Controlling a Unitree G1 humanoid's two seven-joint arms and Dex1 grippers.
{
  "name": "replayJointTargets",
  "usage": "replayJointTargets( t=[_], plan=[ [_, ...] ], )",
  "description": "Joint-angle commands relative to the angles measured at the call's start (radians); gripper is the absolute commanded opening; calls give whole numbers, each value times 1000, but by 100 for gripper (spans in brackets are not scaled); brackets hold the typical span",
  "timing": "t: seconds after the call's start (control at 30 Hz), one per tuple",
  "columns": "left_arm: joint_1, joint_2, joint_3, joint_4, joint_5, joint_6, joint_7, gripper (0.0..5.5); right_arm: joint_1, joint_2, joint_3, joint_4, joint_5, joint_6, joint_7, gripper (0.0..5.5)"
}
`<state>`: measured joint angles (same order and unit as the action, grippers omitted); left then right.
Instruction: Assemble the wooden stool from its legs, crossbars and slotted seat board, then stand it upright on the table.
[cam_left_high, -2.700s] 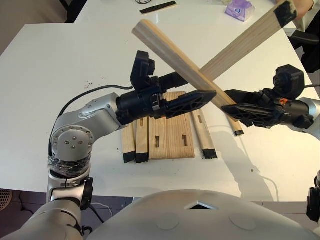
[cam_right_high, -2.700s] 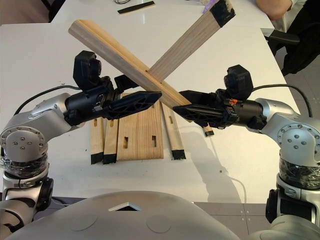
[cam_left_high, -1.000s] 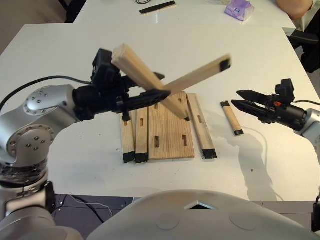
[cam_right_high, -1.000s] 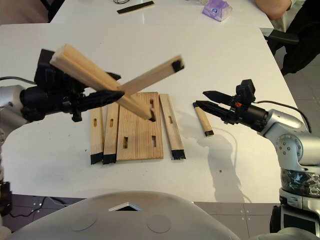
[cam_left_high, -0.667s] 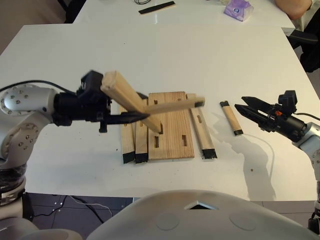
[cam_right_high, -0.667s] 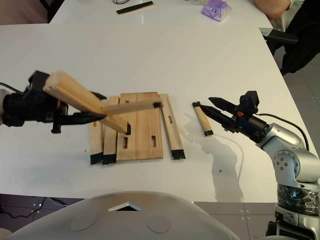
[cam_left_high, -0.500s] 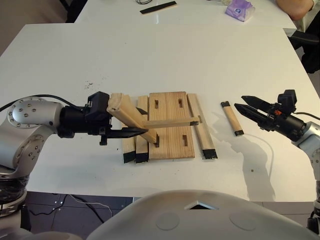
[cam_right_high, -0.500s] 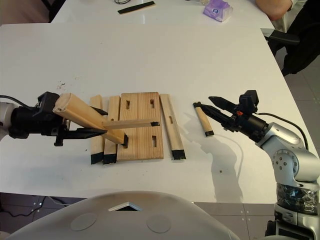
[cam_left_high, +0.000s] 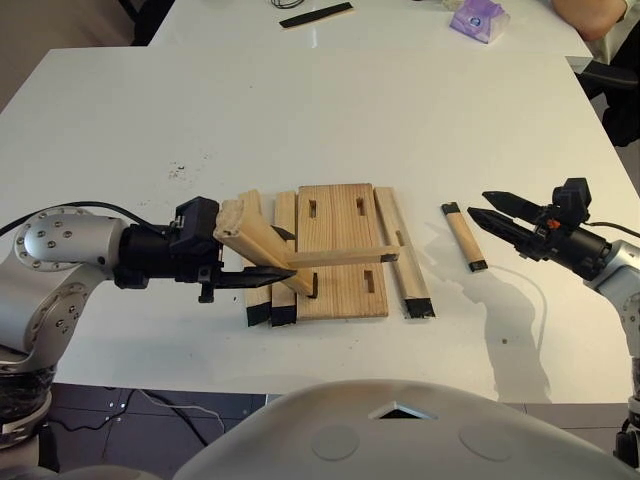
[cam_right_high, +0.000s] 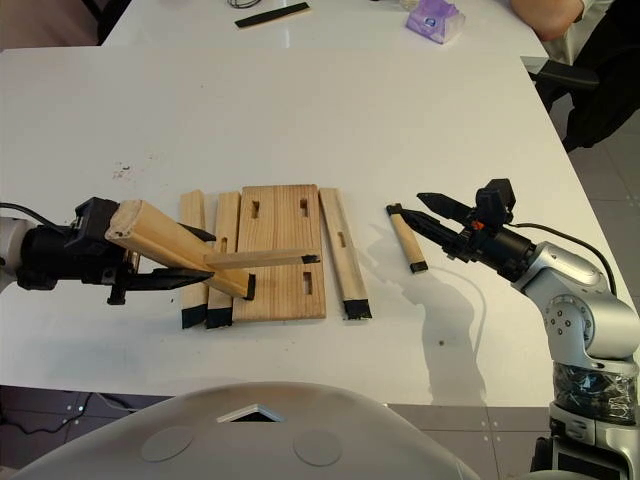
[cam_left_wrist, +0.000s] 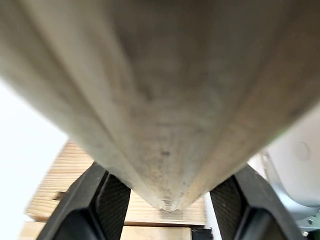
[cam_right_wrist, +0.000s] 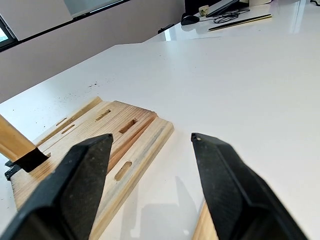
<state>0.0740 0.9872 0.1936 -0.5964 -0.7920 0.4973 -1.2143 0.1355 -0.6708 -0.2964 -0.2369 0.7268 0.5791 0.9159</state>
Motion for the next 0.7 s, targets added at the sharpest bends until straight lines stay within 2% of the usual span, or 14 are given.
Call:
replayJointTargets(
  t=[0.03, 0.33, 0.57, 0.7],
  plan=[
    [-15, 23, -33, 18, 47, -2, -16, 208, -12, 9, 9, -2, -15, -14, -9, 288],
    [-20, -49, -131, 64, 203, -129, 44, 208, -28, 14, 39, 5, -26, -28, -10, 288],
    [95, -81, -228, 97, 319, -235, 62, 208, -41, 8, 57, 14, -33, -26, -2, 288],
    [80, -84, -251, 87, 308, -236, 83, 208, -41, 5, 66, 6, -30, -18, 0, 288]
  ],
)
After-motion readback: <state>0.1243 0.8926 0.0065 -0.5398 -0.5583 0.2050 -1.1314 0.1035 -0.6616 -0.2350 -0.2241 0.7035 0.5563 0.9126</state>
